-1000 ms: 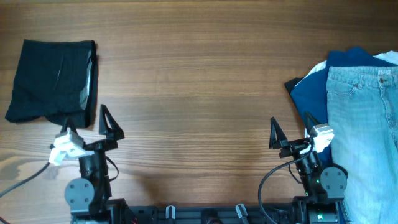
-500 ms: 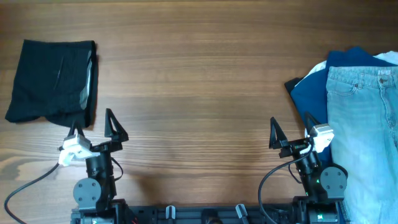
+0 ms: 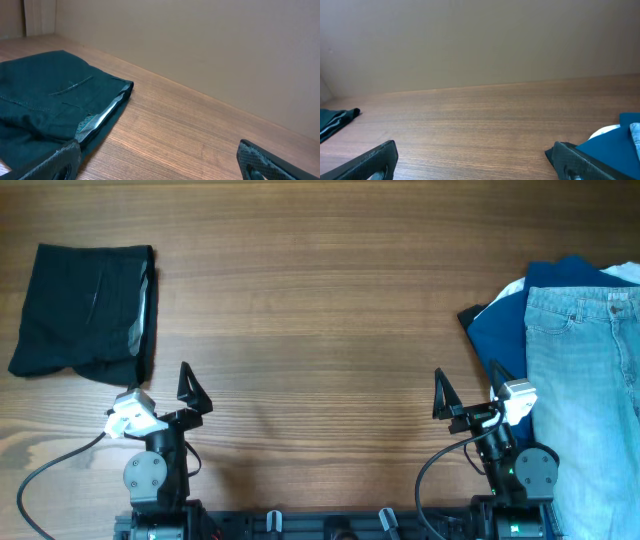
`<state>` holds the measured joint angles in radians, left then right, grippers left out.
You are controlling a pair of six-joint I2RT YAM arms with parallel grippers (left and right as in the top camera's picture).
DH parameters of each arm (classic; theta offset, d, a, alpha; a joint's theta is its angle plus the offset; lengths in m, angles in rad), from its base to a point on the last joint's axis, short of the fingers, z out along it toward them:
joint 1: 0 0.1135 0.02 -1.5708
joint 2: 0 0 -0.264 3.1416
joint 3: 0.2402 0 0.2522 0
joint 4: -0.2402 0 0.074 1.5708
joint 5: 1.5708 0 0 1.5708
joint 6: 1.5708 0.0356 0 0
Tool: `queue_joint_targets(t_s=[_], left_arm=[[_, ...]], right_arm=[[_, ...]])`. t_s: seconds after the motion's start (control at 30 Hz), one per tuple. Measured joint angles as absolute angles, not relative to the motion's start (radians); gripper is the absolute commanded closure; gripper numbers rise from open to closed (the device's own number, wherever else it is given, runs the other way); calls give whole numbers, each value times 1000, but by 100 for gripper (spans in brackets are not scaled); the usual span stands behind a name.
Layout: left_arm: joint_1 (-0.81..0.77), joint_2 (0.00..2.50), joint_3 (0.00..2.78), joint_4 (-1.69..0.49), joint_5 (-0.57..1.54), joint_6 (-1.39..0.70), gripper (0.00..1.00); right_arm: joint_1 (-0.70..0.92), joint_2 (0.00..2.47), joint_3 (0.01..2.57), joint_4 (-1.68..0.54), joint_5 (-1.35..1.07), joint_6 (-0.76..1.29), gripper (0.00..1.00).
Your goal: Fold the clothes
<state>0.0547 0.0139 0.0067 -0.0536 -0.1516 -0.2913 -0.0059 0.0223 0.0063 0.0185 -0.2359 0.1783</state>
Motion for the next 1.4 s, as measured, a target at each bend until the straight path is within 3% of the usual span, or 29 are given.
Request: queue_joint_targets(t_s=[0.57, 0.7, 0.83, 1.13, 1.3, 1.4], left_arm=[[55, 14, 7, -54, -152, -291, 0], [55, 14, 7, -54, -152, -291, 0], [55, 14, 7, -54, -151, -291, 0], [55, 14, 7, -54, -151, -291, 0], [55, 14, 7, -54, -152, -291, 0], [55, 14, 7, -54, -152, -291, 0]], right_arm=[[-6, 23, 6, 49, -143, 155, 0], [-6, 27, 7, 343, -24, 148, 0], [-6, 30, 10, 775, 114, 129, 0], [-6, 28, 6, 1089, 153, 28, 0], [-6, 28, 6, 1151, -20, -128, 0], [-6, 28, 7, 1301, -103, -171, 0]])
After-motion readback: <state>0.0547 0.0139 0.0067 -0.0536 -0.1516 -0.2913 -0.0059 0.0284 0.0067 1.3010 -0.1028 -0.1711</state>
